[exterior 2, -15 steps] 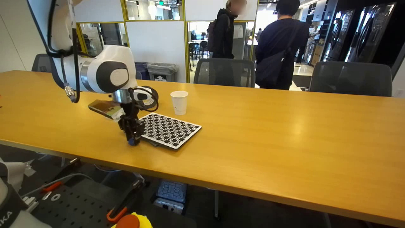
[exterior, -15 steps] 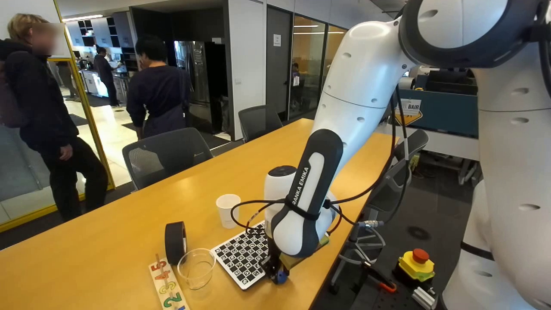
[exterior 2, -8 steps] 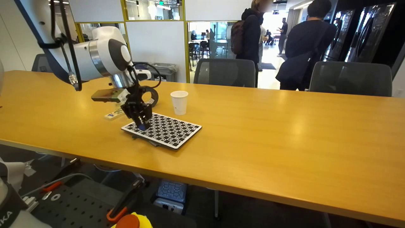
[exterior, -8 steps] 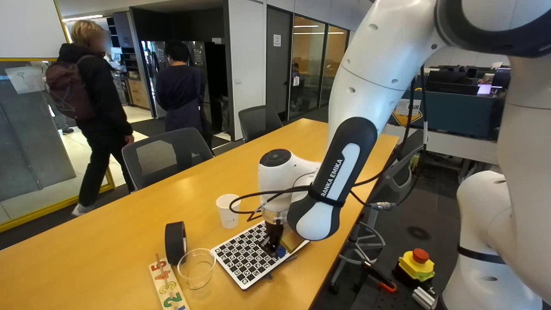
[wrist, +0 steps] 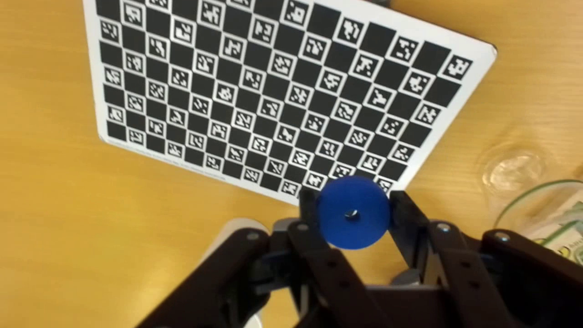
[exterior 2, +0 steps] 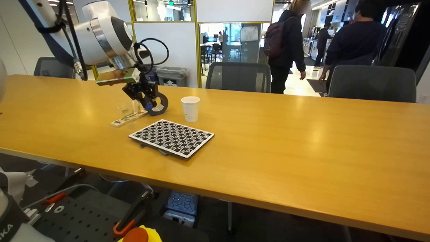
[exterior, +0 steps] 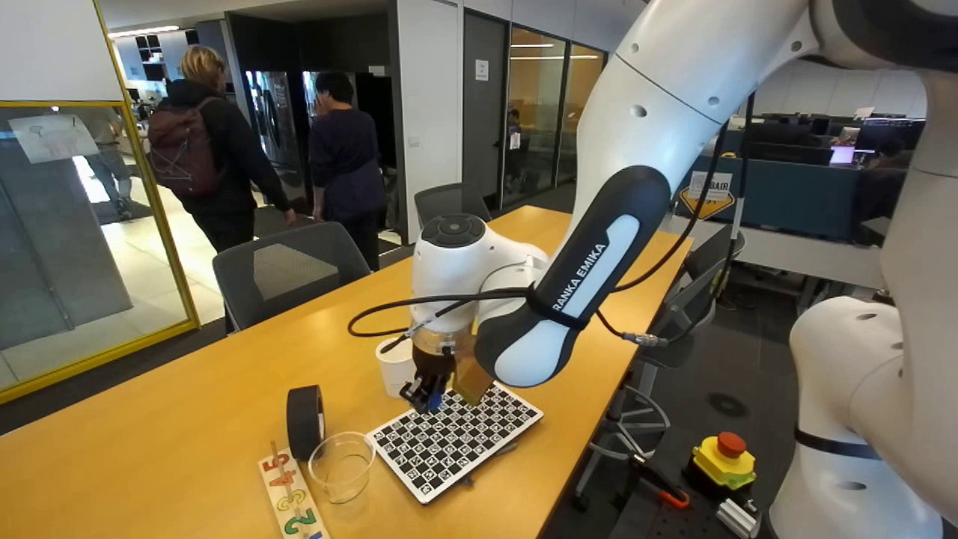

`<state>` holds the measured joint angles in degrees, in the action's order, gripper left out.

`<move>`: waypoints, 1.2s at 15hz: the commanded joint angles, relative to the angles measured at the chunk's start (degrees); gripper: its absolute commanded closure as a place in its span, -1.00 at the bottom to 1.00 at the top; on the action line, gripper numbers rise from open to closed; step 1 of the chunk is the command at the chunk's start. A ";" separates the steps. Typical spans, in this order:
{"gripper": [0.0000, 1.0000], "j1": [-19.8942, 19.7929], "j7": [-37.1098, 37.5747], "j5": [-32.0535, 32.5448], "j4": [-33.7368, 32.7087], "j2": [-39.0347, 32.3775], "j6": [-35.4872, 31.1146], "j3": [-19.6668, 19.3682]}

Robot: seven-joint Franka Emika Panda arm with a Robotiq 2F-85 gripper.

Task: Put the yellow discs in the white cup and the blue disc in the clear cup

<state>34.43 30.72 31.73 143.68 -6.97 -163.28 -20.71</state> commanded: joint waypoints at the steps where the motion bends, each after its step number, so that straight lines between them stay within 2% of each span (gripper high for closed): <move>1: 0.57 -1.09 -10.05 -6.39 -3.02 -2.58 -4.91 3.61; 3: 0.57 -2.26 -17.05 -12.11 -4.17 -3.89 -6.61 6.78; 4: 0.57 -8.73 -19.88 -13.59 -4.97 -4.25 -6.84 14.20; 7: 0.57 -14.36 -28.35 -19.76 -7.79 -6.68 -6.88 22.85; 9: 0.57 -17.21 -32.20 -21.75 -9.98 -8.37 -6.21 26.84; 13: 0.57 -21.50 -38.02 -24.23 -13.27 -11.30 -5.47 32.03; 18: 0.57 -24.75 -41.48 -25.03 -14.81 -13.11 -4.40 34.81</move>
<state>11.94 -7.50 8.53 131.01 -18.84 -168.79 11.88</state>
